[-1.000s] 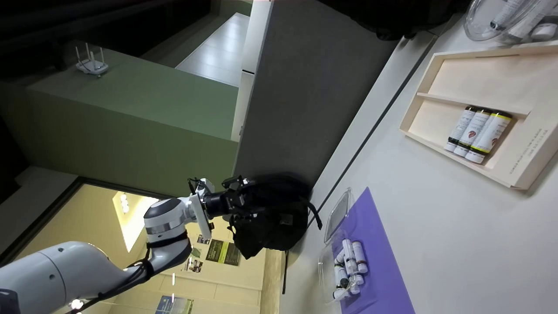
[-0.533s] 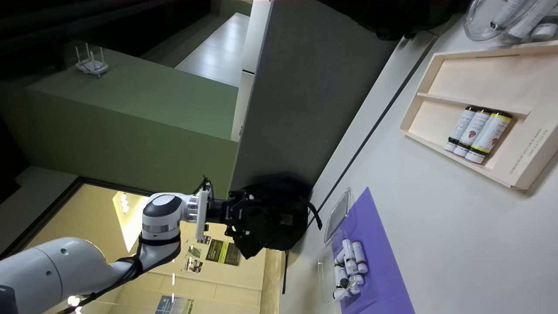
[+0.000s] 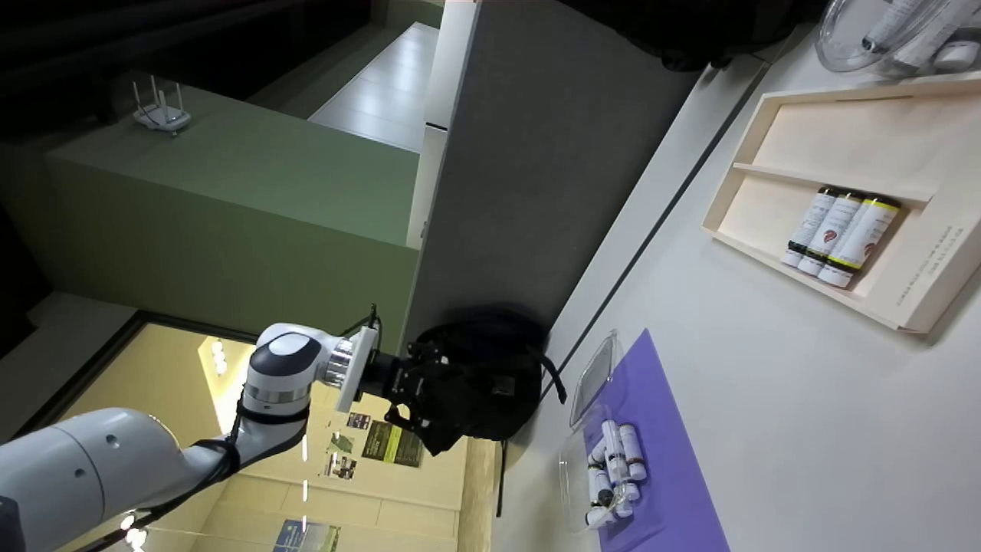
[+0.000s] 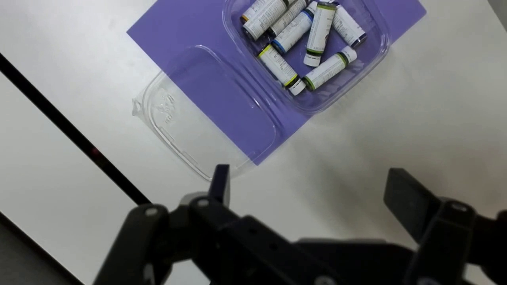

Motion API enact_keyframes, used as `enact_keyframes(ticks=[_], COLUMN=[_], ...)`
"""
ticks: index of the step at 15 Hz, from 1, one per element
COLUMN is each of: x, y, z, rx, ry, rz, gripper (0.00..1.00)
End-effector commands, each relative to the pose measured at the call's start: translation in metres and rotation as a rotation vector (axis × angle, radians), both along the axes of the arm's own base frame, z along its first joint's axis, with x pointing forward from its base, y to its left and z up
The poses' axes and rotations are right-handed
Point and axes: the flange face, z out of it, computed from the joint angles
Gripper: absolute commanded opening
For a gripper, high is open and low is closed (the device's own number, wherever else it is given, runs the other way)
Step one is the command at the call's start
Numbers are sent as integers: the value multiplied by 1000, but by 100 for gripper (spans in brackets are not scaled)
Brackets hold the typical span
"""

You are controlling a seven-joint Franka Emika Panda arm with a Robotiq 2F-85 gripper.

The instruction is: Close the lid of the bowl

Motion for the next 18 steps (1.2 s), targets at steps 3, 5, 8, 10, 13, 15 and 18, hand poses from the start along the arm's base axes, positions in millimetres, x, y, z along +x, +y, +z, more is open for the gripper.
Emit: enact_keyframes(ticks=[3, 5, 8, 10, 13, 15, 18], x=[0, 0, 7, 12, 19, 22, 25], y=[2, 2, 0, 0, 0, 2, 9], z=[1, 1, -22, -43, -78, -104, -139], rx=[0, 0, 17, 20, 33, 35, 17], ry=[2, 2, -4, -15, -13, -3, 4], rz=[2, 2, 19, 35, 57, 58, 63], gripper=[100, 100, 100, 100, 100, 100, 100])
